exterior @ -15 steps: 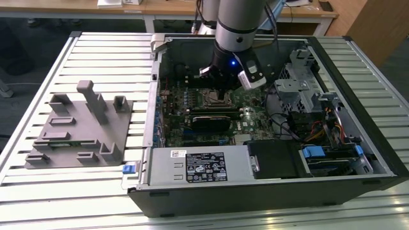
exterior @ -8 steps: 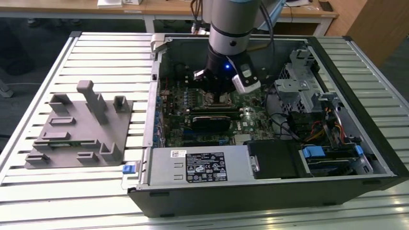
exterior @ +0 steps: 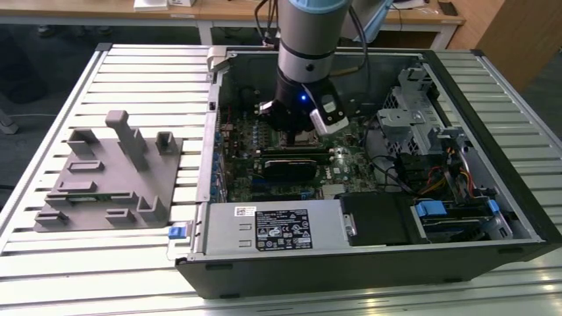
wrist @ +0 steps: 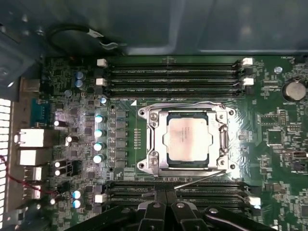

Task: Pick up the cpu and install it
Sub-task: 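Install the second cpu locking lever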

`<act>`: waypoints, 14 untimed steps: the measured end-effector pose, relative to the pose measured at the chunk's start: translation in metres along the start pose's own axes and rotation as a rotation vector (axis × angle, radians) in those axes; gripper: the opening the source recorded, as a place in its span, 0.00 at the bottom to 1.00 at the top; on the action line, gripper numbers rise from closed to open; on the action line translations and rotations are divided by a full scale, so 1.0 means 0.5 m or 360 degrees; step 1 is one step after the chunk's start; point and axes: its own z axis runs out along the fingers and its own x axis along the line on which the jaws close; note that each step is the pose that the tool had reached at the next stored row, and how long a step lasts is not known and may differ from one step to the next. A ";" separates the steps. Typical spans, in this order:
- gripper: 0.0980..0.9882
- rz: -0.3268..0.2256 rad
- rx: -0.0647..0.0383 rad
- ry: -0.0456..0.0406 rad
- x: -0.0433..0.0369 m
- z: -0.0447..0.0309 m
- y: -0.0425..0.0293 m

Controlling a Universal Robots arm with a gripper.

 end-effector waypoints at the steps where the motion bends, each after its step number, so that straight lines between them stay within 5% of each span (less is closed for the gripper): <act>1: 0.01 0.0000 -0.0001 0.0000 0.000 0.004 0.000; 9: 0.01 -0.0001 -0.0030 0.0001 0.001 0.026 -0.004; 14: 0.01 -0.0003 -0.0137 0.0003 0.003 0.026 -0.014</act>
